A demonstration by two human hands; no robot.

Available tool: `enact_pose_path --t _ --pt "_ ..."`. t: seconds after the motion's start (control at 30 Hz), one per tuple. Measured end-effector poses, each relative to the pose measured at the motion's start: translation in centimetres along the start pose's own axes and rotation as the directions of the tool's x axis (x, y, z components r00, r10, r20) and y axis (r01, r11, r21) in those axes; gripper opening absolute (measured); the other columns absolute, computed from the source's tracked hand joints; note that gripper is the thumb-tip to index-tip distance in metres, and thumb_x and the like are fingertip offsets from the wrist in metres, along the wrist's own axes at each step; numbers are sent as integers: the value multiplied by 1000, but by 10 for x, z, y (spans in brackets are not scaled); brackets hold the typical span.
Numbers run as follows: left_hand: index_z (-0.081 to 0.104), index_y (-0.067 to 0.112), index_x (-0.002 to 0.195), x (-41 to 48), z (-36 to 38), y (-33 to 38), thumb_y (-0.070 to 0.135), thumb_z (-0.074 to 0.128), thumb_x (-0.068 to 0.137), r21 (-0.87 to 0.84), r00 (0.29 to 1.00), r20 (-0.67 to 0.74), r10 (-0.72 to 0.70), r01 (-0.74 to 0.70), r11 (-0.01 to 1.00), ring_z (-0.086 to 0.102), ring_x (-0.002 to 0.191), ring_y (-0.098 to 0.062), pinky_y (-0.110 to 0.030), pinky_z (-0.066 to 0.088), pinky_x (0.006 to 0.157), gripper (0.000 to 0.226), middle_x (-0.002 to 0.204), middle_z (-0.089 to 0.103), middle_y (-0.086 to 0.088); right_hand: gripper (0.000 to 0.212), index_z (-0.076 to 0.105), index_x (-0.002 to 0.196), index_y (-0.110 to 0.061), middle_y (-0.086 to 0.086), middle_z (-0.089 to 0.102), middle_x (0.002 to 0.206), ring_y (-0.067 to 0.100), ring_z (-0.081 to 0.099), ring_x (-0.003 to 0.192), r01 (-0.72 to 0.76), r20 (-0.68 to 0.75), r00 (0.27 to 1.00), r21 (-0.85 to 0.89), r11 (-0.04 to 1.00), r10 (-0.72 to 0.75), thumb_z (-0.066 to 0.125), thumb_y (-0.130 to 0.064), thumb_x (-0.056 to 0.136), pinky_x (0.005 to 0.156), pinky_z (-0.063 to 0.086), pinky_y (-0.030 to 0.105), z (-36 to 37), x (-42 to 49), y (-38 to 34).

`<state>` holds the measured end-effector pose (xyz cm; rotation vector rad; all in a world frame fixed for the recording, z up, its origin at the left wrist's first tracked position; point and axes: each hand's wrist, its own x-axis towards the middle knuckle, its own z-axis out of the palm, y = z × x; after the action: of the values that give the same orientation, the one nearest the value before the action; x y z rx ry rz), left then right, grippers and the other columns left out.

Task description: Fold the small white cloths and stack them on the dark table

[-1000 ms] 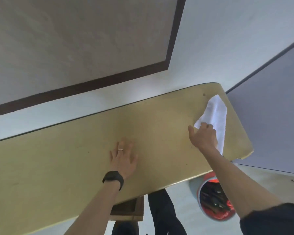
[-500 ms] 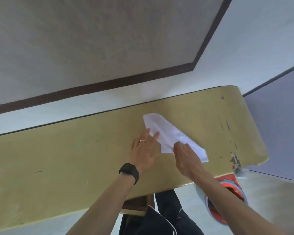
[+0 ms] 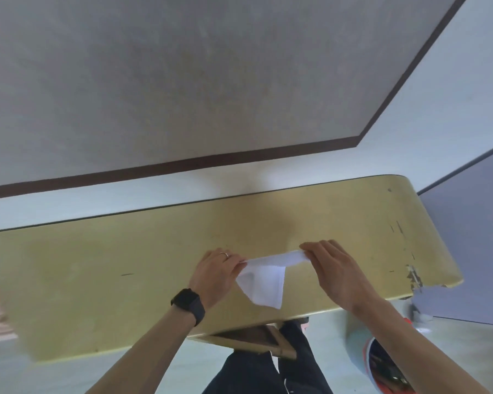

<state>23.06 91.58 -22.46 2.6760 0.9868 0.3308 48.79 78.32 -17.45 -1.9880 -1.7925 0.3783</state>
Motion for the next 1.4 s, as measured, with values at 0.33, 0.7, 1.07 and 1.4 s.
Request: enact_pose_path --t 0.33,0.7,1.07,1.4 --pt "76 26 89 28 -86 -92 26 64 87 228 998 -49 -29 39 973 66 75 -18 -29 52 74 12 73 71 10 16 65 110 -17 -5 67 100 23 54 93 -17 -35 999 -164 986 12 56 -14 98 72 53 38 1 86 -7" --pt "76 24 88 37 -103 -110 32 46 92 299 962 -272 -8 93 950 65 76 -19 -30 39 81 31 77 72 9 8 67 96 -17 -5 64 90 24 57 85 -50 -241 971 -195 980 2 59 -17 94 69 51 35 13 108 -26" --pt "76 28 75 -110 9 -63 37 48 86 141 946 217 -240 213 967 67 73 -17 -29 36 79 32 71 70 8 11 70 93 -15 1 67 94 31 60 84 -212 176 951 -219 952 252 68 -6 88 66 48 38 125 -40 -4" --pt "75 25 94 -172 39 -32 22 75 85 -15 865 344 -364 393 919 66 84 -21 -35 51 76 10 82 73 7 24 65 111 -19 -5 62 112 26 54 103 -246 452 824 -256 935 341 45 -13 97 82 46 34 145 -115 -3"
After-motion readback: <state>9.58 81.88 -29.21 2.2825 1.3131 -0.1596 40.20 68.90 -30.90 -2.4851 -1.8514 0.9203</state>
